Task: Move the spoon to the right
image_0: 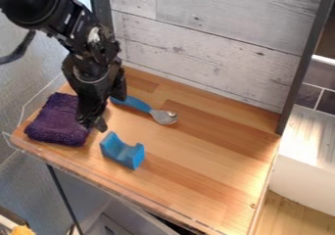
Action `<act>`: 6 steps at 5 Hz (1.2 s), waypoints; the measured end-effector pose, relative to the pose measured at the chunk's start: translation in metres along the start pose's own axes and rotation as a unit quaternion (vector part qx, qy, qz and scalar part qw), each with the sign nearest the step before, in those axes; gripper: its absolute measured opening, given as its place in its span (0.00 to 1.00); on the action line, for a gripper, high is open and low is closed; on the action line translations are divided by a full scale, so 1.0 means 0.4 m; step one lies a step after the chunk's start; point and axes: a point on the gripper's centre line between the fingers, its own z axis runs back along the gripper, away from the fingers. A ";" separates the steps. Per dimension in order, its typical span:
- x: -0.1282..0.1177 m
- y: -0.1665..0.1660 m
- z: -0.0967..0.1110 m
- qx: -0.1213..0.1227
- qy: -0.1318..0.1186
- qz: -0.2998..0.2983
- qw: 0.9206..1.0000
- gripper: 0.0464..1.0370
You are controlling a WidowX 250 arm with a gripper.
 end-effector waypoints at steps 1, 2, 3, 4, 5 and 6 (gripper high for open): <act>-0.004 0.011 -0.014 0.014 0.004 0.002 1.000 0.96; 0.004 -0.007 -0.072 0.061 0.013 0.017 0.998 0.96; 0.026 -0.052 -0.119 0.080 0.017 0.037 0.996 0.96; 0.034 -0.100 -0.165 0.093 0.022 0.048 0.994 0.96; 0.041 -0.137 -0.185 0.092 0.021 0.055 0.994 0.96; 0.035 -0.147 -0.208 0.101 0.024 0.060 0.993 0.96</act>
